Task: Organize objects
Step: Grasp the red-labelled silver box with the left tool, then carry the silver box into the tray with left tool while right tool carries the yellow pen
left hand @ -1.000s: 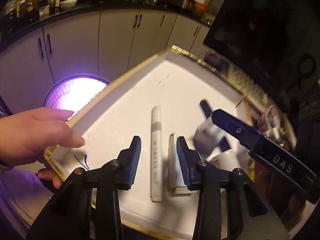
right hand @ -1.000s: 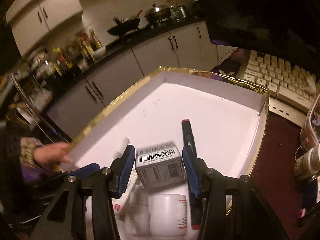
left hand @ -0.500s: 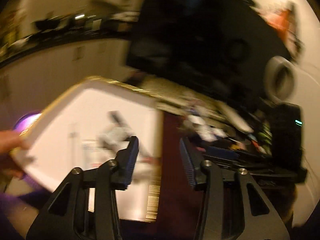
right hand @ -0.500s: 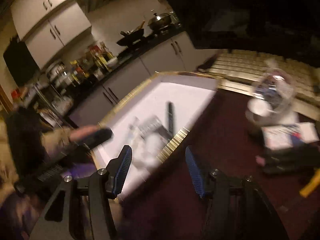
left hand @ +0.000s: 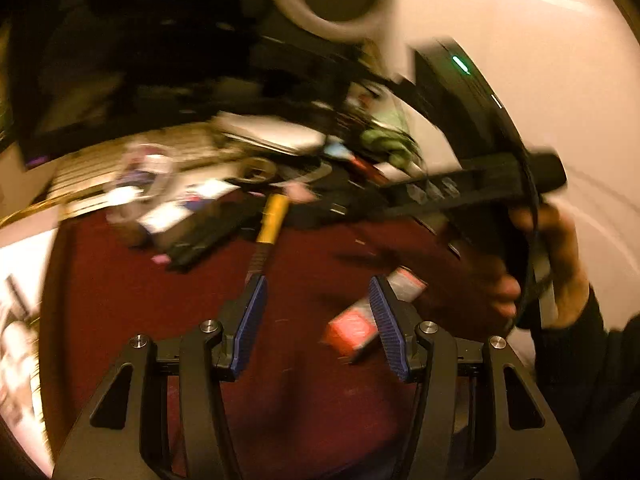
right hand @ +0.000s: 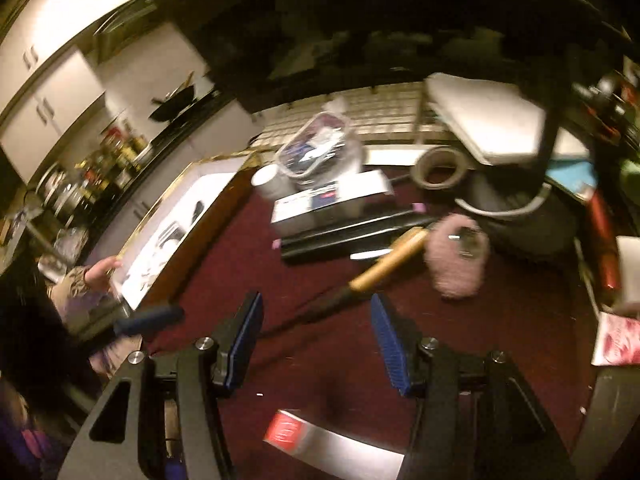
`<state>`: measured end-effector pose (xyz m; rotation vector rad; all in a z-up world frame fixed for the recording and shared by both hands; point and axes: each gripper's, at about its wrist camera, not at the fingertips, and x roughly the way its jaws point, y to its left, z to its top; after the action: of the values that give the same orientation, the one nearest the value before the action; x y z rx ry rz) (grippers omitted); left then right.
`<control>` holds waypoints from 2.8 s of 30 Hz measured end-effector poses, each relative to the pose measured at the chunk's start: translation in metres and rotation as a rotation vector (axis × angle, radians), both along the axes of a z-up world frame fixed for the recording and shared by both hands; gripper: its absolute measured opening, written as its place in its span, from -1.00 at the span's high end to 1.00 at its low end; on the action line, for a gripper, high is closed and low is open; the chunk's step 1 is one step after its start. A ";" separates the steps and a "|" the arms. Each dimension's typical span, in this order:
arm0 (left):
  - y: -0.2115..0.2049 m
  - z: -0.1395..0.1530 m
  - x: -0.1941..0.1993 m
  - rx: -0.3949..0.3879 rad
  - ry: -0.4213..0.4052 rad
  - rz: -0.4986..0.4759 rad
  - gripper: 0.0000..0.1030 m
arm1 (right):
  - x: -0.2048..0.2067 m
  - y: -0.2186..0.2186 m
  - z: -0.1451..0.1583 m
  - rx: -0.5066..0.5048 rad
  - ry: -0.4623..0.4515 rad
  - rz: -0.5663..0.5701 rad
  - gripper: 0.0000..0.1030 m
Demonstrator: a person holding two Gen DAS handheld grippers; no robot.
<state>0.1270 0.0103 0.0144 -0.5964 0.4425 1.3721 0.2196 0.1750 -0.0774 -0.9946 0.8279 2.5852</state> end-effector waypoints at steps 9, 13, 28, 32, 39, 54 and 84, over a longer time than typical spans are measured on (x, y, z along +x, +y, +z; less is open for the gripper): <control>0.037 -0.024 0.047 -0.084 0.118 -0.154 -0.04 | 0.015 0.016 -0.003 -0.014 -0.032 -0.065 -0.09; 0.040 -0.029 0.050 -0.089 0.097 -0.113 0.01 | 0.021 0.024 -0.010 -0.023 -0.051 -0.101 -0.09; 0.026 -0.048 0.013 -0.131 -0.056 0.036 0.49 | 0.013 0.021 -0.019 -0.070 -0.023 -0.079 -0.09; -0.008 -0.031 -0.020 -0.056 -0.156 0.141 0.49 | 0.009 0.021 -0.022 -0.107 0.015 -0.082 -0.09; -0.043 -0.021 -0.068 0.016 -0.211 0.320 0.49 | -0.024 0.016 -0.041 -0.178 0.006 -0.125 -0.06; -0.046 -0.026 -0.089 0.023 -0.268 0.373 0.49 | -0.038 0.011 -0.053 -0.191 0.021 -0.200 0.81; -0.139 0.024 -0.245 0.030 -0.210 1.002 0.48 | -0.219 -0.086 0.019 -0.167 0.136 0.259 0.86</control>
<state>-0.1178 -0.1286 0.0383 -0.9910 -0.0911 2.2198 0.0009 0.0893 -0.0580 -1.0419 1.0253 2.8682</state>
